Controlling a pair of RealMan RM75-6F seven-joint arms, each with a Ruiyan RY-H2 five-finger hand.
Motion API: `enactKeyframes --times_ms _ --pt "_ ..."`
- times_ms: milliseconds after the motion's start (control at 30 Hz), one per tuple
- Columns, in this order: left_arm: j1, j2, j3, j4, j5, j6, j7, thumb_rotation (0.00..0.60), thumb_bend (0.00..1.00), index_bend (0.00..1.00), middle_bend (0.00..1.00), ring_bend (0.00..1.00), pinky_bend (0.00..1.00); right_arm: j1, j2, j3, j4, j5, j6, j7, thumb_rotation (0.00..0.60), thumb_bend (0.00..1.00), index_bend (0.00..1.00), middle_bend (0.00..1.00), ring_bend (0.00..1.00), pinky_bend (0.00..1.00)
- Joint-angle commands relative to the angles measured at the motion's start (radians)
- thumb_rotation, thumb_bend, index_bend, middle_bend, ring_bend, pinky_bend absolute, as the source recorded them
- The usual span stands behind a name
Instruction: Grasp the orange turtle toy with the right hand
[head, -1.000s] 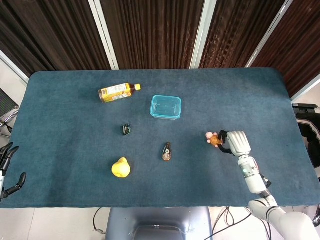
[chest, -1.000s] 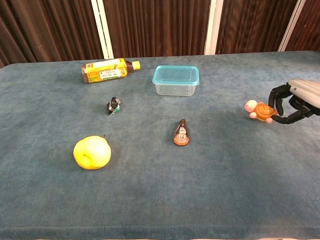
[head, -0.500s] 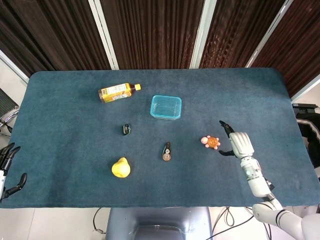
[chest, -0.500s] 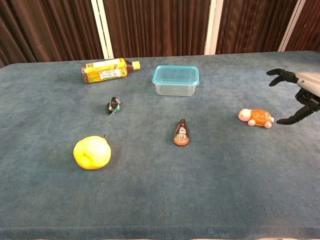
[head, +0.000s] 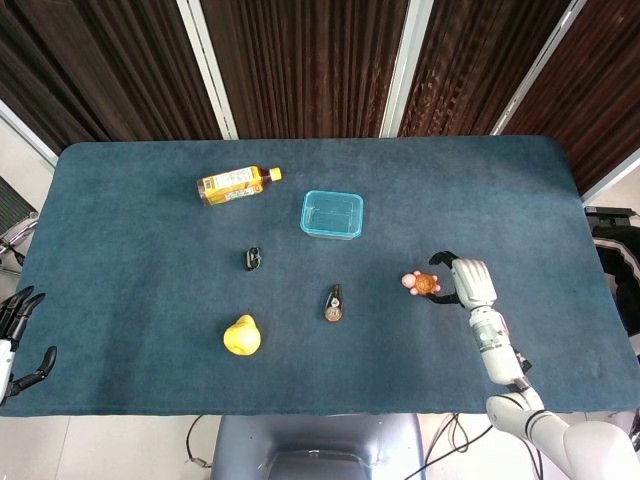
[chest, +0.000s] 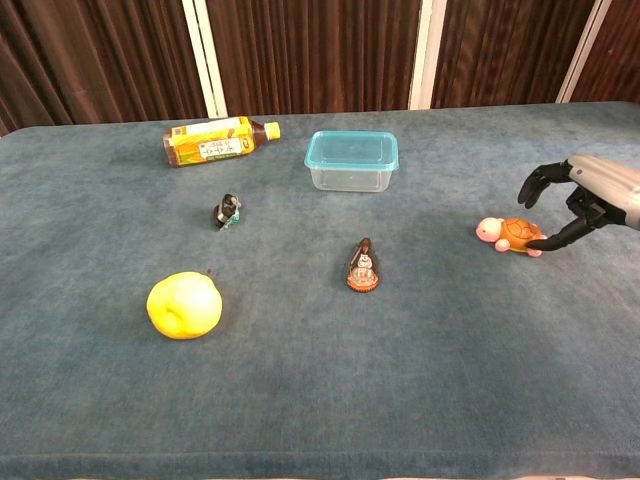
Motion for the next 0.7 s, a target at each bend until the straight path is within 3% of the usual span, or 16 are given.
enactKeyframes --times_ms 33,167,267,300,433,500,700 --pt "-0.001 -0.001 0.001 0.002 0.002 -0.001 0.001 0.6 0.42 0.1 0.04 0.07 0.35 0.008 -0.015 -0.002 0.02 0.003 -0.017 0.005 0.6 0.2 0.53 0.49 1.0 1.0" --pt "-0.001 -0.001 0.003 0.004 0.005 0.0 0.0 0.6 0.42 0.1 0.04 0.07 0.35 0.012 -0.03 -0.005 0.044 -0.002 -0.021 0.012 0.6 0.21 0.56 0.49 1.0 1.0" --pt "-0.001 -0.001 0.004 0.005 0.004 -0.002 0.0 0.6 0.42 0.1 0.04 0.07 0.35 0.012 -0.045 -0.011 0.072 -0.009 -0.015 0.016 0.6 0.32 0.62 0.54 1.0 1.0" --pt "-0.001 0.0 0.004 0.005 0.005 -0.002 -0.001 0.6 0.42 0.1 0.04 0.07 0.35 0.012 -0.051 -0.012 0.083 -0.012 -0.012 0.021 0.6 0.4 0.64 0.56 1.0 1.0" --pt "-0.001 -0.001 0.004 0.006 0.006 0.0 -0.002 0.6 0.42 0.1 0.04 0.07 0.35 0.011 -0.066 -0.016 0.119 -0.021 0.006 0.039 0.6 0.93 0.8 0.69 1.0 1.0" --pt "-0.001 0.0 0.005 0.006 0.005 -0.001 -0.005 0.6 0.42 0.1 0.04 0.07 0.35 0.009 -0.074 -0.019 0.138 -0.026 0.017 0.045 0.6 1.0 0.86 0.74 1.0 1.0" --pt "-0.001 0.001 0.007 0.006 0.008 -0.001 -0.004 0.6 0.42 0.1 0.04 0.07 0.35 0.002 -0.084 -0.028 0.164 -0.043 0.053 0.052 0.6 1.0 0.9 0.8 1.0 1.0"
